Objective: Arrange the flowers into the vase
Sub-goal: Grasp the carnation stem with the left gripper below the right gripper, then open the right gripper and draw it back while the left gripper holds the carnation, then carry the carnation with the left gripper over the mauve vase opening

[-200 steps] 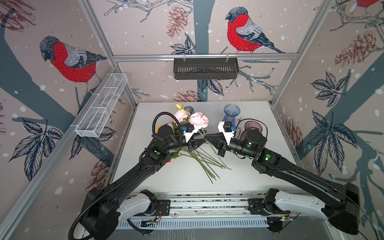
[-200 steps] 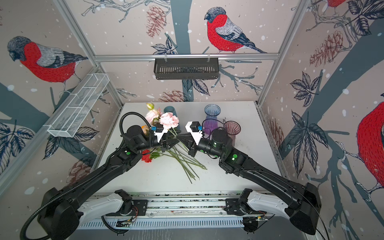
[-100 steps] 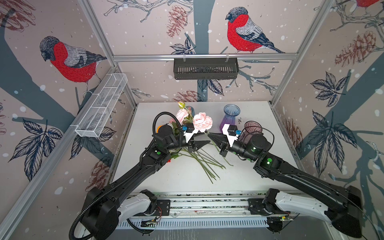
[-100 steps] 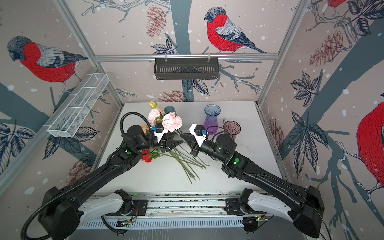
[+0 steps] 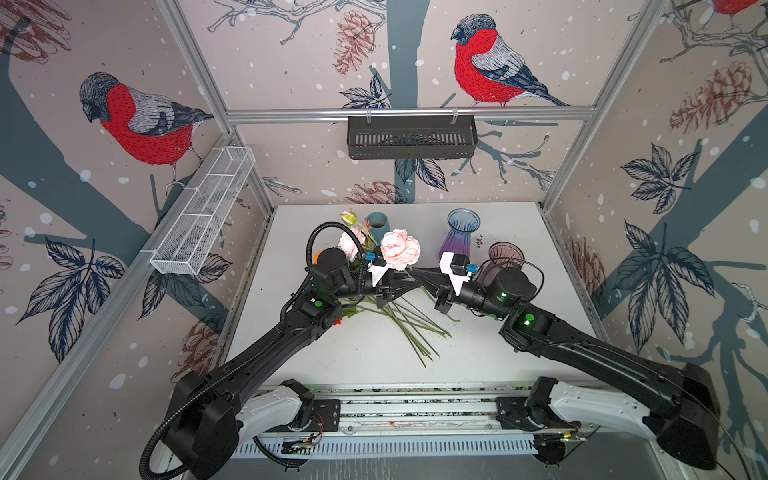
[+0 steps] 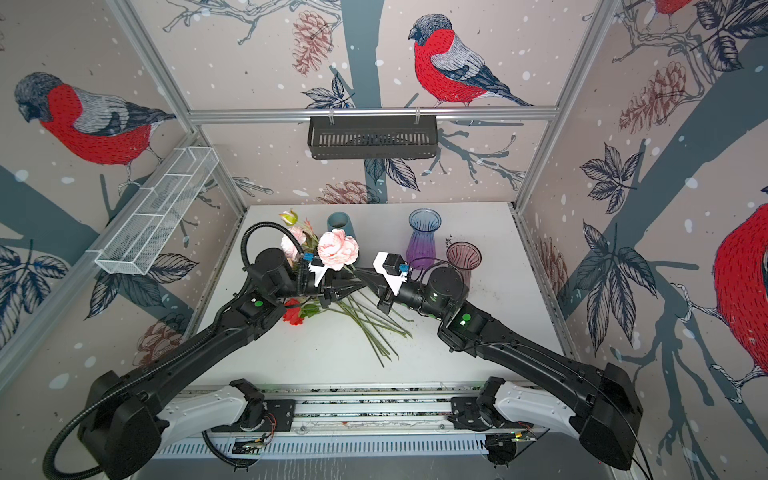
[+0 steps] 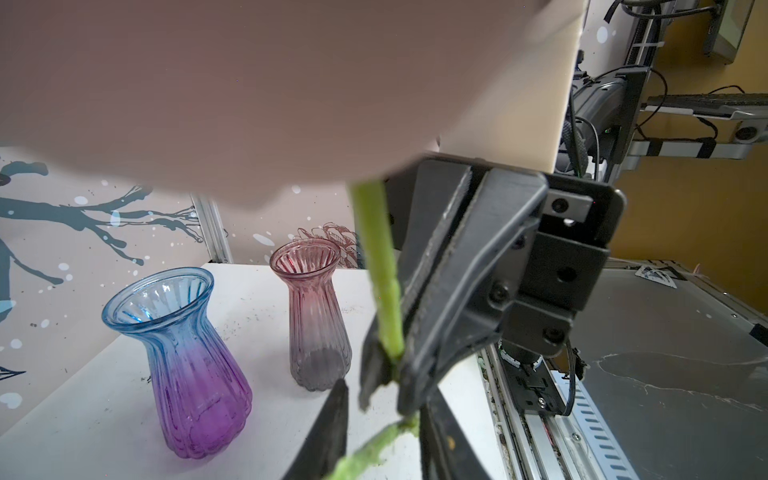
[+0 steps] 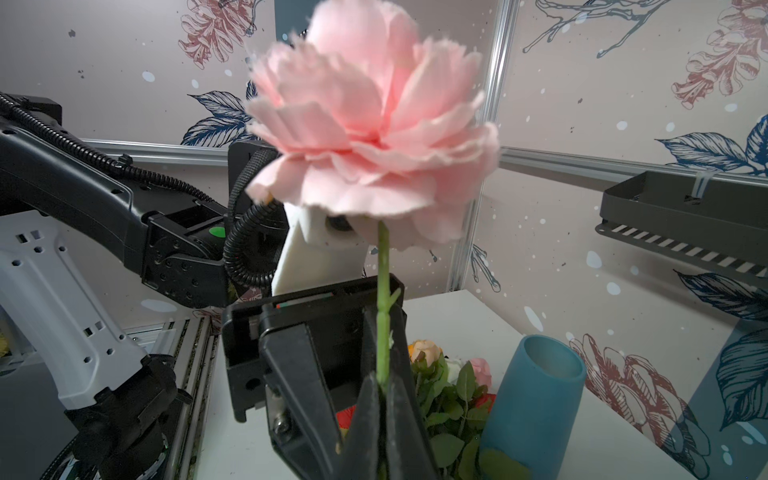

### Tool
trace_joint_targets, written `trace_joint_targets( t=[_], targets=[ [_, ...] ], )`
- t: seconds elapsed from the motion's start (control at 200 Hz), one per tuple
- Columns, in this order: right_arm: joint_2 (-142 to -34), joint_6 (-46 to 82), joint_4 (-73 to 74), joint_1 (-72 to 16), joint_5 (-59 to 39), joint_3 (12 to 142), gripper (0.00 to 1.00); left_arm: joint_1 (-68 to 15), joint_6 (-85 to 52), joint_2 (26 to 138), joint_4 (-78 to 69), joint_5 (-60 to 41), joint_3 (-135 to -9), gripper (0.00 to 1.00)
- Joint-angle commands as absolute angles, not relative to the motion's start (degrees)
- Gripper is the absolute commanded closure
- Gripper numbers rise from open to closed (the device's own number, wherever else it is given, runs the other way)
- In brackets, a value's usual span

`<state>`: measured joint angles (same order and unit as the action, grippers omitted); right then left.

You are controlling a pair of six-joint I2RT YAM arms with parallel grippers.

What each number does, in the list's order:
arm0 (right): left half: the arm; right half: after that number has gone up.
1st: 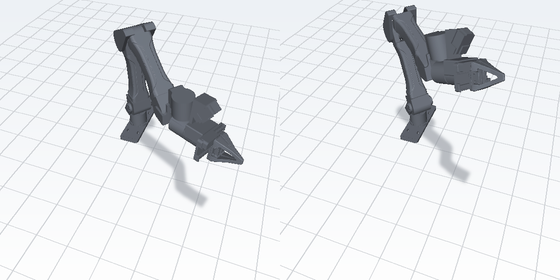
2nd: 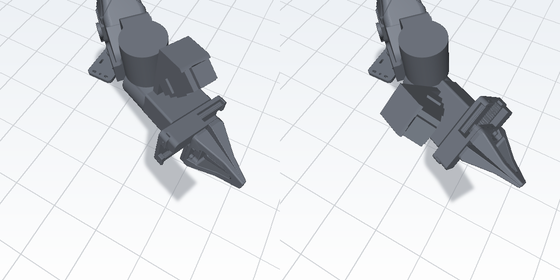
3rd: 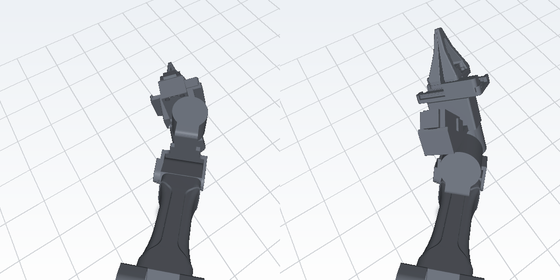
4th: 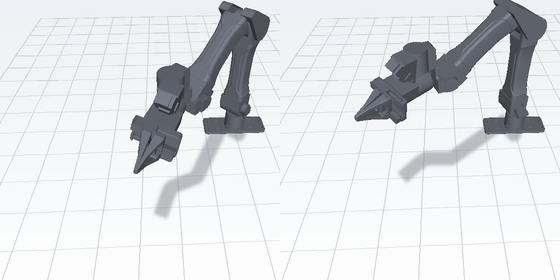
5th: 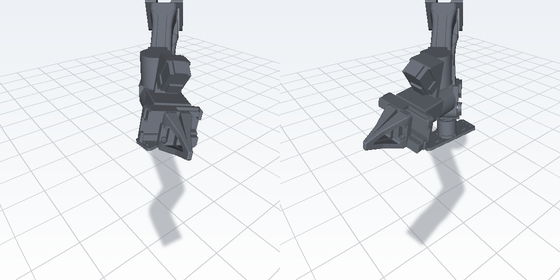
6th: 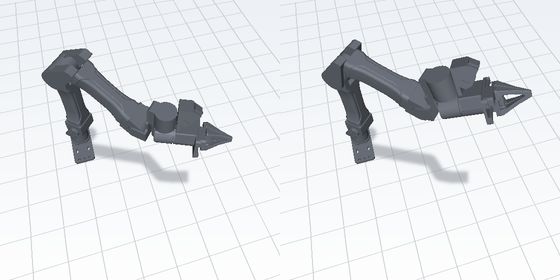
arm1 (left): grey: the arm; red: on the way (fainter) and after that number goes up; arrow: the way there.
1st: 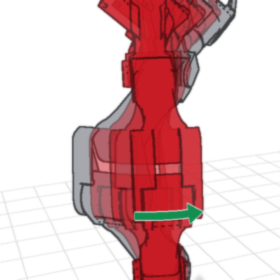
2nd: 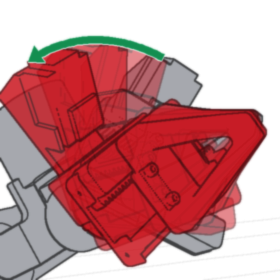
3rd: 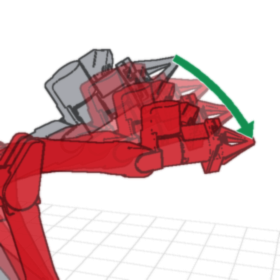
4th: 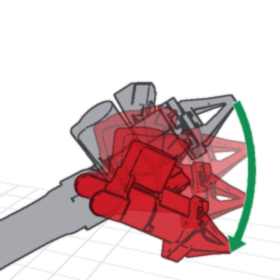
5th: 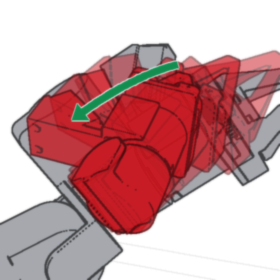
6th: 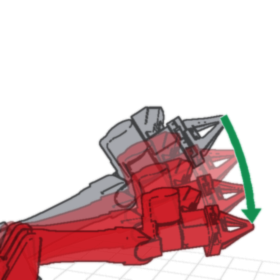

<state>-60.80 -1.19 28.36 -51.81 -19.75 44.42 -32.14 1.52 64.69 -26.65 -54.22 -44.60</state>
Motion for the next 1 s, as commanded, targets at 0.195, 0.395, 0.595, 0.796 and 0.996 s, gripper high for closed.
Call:
trace_joint_targets(
  t=[0.195, 0.395, 0.595, 0.796, 0.996],
  targets=[
    [-59.17, 2.42, 28.82, -50.46, -19.24, 43.69, 0.82, -32.14, 5.0, 64.51, -24.66, -51.22, -45.95, 1.0],
    [-51.5, 3.69, 22.69, -48.91, -11.32, 40.56, 0.34, -32.17, 7.74, 64.83, -21.66, -40.37, -45.53, 1.0],
    [-42.0, 12.59, 4.45, -48.26, 17.17, 41.5, 0.26, -34.17, 2.71, 67.0, -22.79, -31.39, -51.46, 1.0],
    [-39.11, 30.52, -20.63, -39.33, 29.77, 48.62, 0.28, -41.04, 1.46, 75.0, -24.42, -25.6, -66.48, 1.0],
    [-31.6, 33.25, -28.35, -29.62, 33.72, 52.14, 0.28, -48.01, 5.13, 89.12, -20.47, -22.41, -82.8, 1.0]
  ],
)
